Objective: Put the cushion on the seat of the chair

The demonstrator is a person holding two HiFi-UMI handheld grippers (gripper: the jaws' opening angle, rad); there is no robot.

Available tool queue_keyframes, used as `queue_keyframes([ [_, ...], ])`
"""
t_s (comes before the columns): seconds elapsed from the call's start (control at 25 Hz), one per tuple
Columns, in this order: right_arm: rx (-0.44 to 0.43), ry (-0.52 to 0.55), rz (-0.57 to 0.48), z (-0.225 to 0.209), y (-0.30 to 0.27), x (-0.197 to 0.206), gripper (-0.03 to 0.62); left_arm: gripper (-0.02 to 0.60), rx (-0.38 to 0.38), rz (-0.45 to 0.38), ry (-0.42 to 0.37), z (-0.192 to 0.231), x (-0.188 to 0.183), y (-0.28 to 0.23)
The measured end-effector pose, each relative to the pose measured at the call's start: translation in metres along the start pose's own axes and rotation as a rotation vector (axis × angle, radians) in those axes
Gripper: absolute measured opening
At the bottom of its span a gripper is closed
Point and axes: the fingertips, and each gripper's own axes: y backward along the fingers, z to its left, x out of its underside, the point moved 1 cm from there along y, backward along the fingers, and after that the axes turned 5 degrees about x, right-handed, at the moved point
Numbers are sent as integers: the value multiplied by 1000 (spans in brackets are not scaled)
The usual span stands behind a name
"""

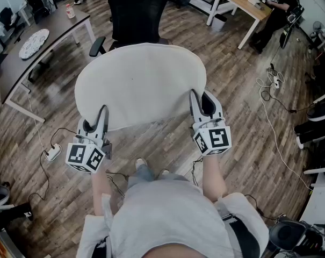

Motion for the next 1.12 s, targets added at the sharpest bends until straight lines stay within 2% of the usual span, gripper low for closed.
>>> queue_keyframes([
  [0.52,14,1,-6,12,-49,3,64,87,6,-3,1,45,-9,-24],
  [1.12,64,-12,-10,38,-111,11,66,87,64,-14,-13,118,-18,-56],
])
